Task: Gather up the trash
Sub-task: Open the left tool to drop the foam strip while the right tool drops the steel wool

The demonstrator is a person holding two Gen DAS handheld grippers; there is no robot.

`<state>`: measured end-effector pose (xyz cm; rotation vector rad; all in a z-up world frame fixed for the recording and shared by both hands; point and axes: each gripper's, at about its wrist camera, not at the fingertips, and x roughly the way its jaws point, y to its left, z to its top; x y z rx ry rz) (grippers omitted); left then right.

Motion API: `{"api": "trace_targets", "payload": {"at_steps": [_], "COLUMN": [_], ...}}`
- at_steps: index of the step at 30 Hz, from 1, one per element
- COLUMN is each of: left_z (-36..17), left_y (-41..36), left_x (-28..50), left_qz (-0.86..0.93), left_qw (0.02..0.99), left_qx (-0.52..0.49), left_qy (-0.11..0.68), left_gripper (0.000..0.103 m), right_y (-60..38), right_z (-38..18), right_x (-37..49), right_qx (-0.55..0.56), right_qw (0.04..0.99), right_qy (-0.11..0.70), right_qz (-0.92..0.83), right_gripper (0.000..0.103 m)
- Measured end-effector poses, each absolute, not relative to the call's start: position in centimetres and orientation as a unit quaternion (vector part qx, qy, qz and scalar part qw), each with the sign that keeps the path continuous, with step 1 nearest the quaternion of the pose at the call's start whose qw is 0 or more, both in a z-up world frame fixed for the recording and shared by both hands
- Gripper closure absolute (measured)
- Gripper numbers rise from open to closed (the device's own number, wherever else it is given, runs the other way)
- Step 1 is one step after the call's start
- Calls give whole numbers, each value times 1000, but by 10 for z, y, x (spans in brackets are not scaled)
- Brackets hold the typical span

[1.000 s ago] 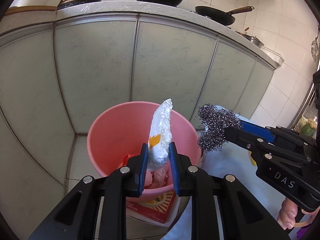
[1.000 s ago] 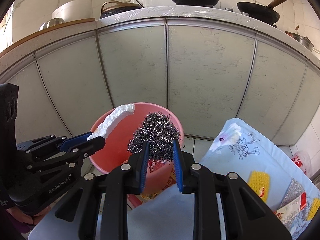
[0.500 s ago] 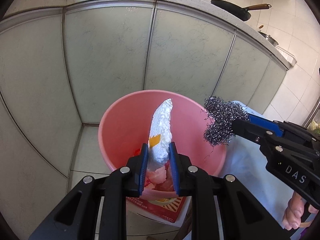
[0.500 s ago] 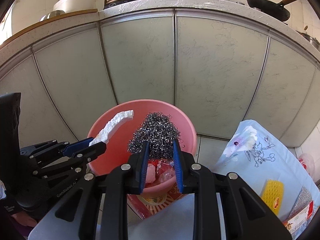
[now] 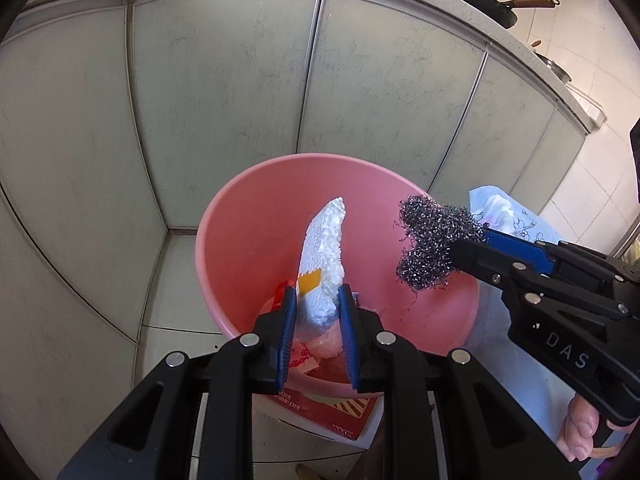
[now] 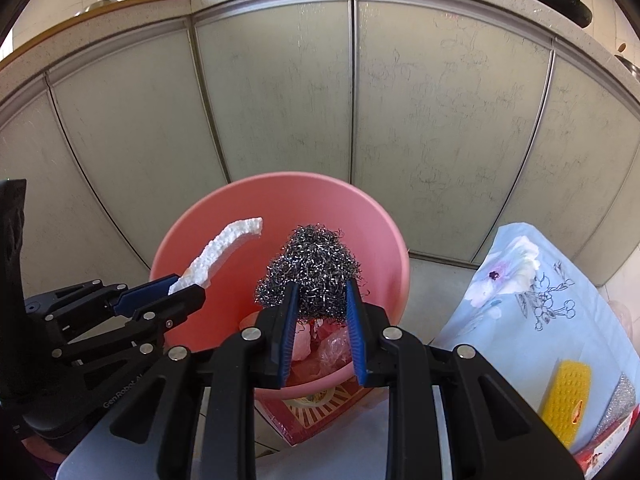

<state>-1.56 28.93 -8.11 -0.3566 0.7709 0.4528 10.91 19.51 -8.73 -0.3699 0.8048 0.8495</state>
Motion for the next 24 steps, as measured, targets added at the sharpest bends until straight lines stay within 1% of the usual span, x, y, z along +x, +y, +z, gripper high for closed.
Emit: {"api": "trace_targets", "payload": {"at_steps": [20, 22, 24], "left_z": [-90, -91, -92], "left_y": [293, 295, 296], "left_x": [-15, -16, -17], "left_qz": [228, 231, 233], "left_qw": [880, 879, 878], "left_qx": [-180, -184, -185], "left_qy": [376, 376, 376], "left_gripper": [81, 80, 79], "right_y": [201, 201, 201], "right_z": [-106, -107, -107], "right_x": [120, 120, 121], "right_qx": [-170, -170, -168], "right_qw": [813, 813, 813], "right_qy": [399, 399, 400], "right_qz": [390, 389, 389], "right_gripper": [79, 74, 72]}}
